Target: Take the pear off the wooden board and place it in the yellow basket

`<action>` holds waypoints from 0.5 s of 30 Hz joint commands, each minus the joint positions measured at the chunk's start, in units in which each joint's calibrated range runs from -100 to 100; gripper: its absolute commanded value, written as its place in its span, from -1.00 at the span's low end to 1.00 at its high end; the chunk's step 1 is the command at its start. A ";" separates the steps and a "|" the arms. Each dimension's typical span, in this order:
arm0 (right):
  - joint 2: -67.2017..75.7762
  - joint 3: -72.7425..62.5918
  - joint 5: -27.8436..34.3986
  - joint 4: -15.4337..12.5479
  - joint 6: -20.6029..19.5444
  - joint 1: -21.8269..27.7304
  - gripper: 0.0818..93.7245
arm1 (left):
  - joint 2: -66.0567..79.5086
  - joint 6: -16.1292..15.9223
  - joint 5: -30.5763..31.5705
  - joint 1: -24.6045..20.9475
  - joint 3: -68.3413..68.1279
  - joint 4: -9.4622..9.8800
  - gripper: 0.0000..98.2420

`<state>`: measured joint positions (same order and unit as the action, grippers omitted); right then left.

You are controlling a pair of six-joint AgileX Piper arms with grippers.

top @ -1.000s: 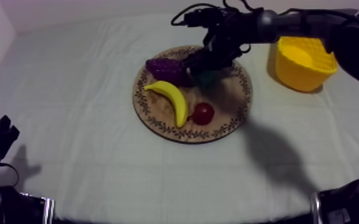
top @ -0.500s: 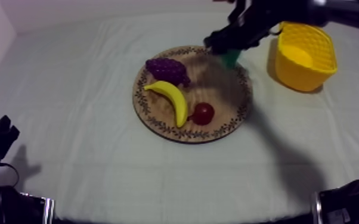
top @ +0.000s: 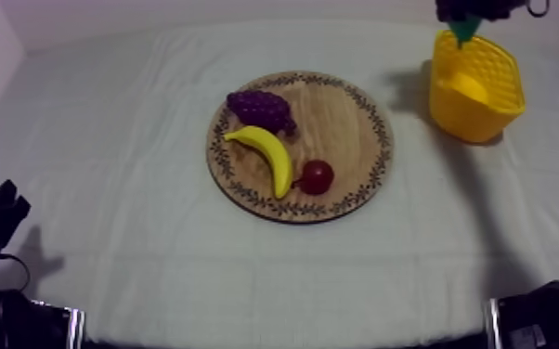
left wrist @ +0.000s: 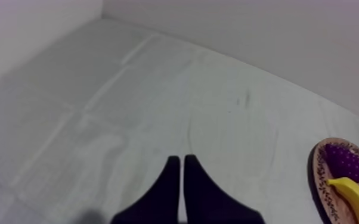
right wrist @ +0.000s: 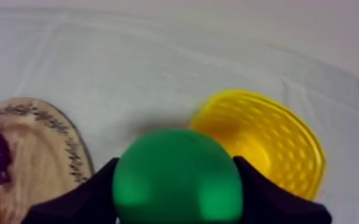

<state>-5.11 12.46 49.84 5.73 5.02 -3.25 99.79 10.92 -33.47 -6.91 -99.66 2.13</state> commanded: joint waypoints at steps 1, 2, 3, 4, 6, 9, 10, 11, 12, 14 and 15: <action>-0.31 1.30 -1.30 0.38 -0.05 2.62 0.00 | 0.04 -0.01 0.00 -0.01 0.00 -0.01 -1.00; -0.57 2.03 -1.80 0.55 -0.07 3.18 0.01 | 0.04 -0.01 0.00 -0.01 0.00 -0.01 -1.00; -0.88 2.83 -2.50 0.76 -0.17 3.68 0.01 | 0.04 -0.01 0.00 -0.01 0.00 -0.01 -1.00; -1.30 3.63 -3.20 1.09 -0.36 4.08 0.02 | 0.04 -0.01 0.00 -0.01 0.00 -0.01 -1.00; -2.28 5.21 -4.53 1.92 -0.89 4.62 0.02 | 0.04 -0.01 0.00 -0.01 0.00 -0.01 -1.00; -4.18 7.17 -6.36 3.13 -1.81 5.02 0.02 | 0.04 -0.01 0.00 -0.01 0.00 -0.01 -1.00; -4.91 7.67 -6.92 3.45 -2.08 5.11 0.02 | 0.04 -0.01 0.00 -0.01 0.00 -0.01 -1.00; -5.70 8.05 -7.43 3.74 -2.31 5.17 0.02 | 0.04 -0.01 0.00 -0.01 0.00 -0.01 -1.00; -6.53 8.39 -7.94 4.04 -2.57 5.21 0.03 | 0.04 -0.01 0.00 -0.01 0.00 -0.01 -1.00; -8.30 8.78 -8.90 4.68 -3.20 5.27 0.03 | 0.04 -0.01 0.00 -0.01 0.00 -0.01 -1.00; -9.22 8.83 -9.31 4.95 -3.48 5.28 0.04 | 0.04 -0.01 0.00 -0.01 0.00 -0.01 -1.00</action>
<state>-13.09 21.28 40.89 10.46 1.93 2.01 99.79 10.92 -33.47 -6.91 -99.66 2.13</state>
